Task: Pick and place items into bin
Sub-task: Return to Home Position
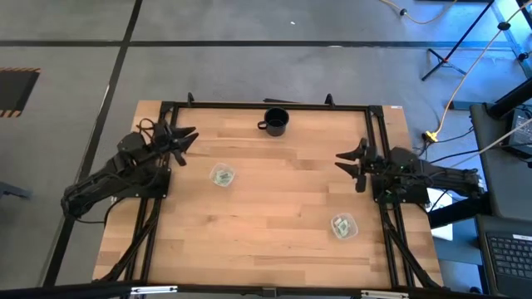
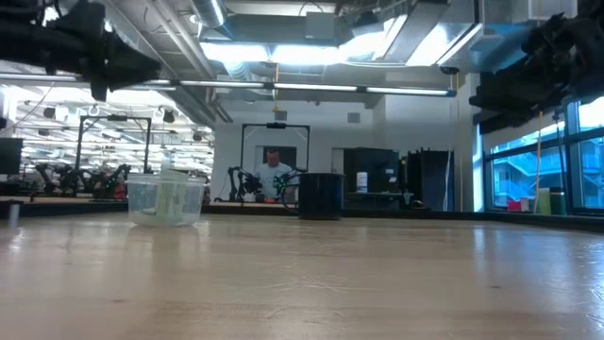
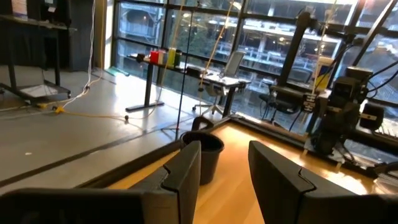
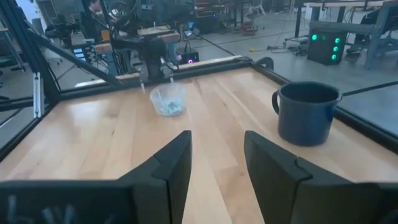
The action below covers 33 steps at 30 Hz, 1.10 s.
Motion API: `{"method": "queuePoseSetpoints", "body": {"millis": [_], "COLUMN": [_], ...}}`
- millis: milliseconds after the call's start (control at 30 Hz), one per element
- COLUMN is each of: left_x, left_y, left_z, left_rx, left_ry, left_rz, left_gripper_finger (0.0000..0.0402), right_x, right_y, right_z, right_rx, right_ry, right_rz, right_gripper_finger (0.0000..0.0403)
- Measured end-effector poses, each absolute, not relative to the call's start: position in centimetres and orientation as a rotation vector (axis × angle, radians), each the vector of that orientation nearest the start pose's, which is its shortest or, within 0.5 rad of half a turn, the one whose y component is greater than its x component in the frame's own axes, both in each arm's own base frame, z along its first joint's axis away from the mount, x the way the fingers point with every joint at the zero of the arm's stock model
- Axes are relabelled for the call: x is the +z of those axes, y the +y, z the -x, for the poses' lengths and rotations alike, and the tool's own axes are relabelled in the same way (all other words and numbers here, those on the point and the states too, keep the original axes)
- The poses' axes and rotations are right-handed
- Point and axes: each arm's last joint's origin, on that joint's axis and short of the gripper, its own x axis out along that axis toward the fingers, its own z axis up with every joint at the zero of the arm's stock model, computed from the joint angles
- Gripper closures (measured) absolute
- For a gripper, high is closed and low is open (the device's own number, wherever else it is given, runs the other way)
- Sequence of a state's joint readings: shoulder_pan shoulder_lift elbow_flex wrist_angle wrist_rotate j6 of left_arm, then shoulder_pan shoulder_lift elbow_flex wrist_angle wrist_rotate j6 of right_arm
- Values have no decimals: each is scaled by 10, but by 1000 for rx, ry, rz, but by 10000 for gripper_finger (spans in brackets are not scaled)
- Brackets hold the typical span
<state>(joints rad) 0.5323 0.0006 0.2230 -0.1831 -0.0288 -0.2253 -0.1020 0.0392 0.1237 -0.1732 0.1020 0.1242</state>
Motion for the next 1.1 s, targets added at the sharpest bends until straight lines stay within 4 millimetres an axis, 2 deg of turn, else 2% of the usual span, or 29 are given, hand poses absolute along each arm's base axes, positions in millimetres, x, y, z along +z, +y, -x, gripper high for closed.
{"method": "queuePoseSetpoints", "body": {"millis": [167,567,1100], "left_x": [206,171,169], "left_y": [44,49,49], "left_z": [-73,-81,-82], "left_rx": [561,570,569], "left_ry": [-100,-34,-13], "left_rz": [210,244,221], "left_gripper_finger": [272,272,272], "right_x": [171,172,172], "right_y": [-12,-12,-12], "right_z": [-92,-92,-92], "right_rx": [-208,-207,-209], "right_ry": [76,71,68], "right_rz": [-125,-95,-123], "right_gripper_finger": [251,251,251]}}
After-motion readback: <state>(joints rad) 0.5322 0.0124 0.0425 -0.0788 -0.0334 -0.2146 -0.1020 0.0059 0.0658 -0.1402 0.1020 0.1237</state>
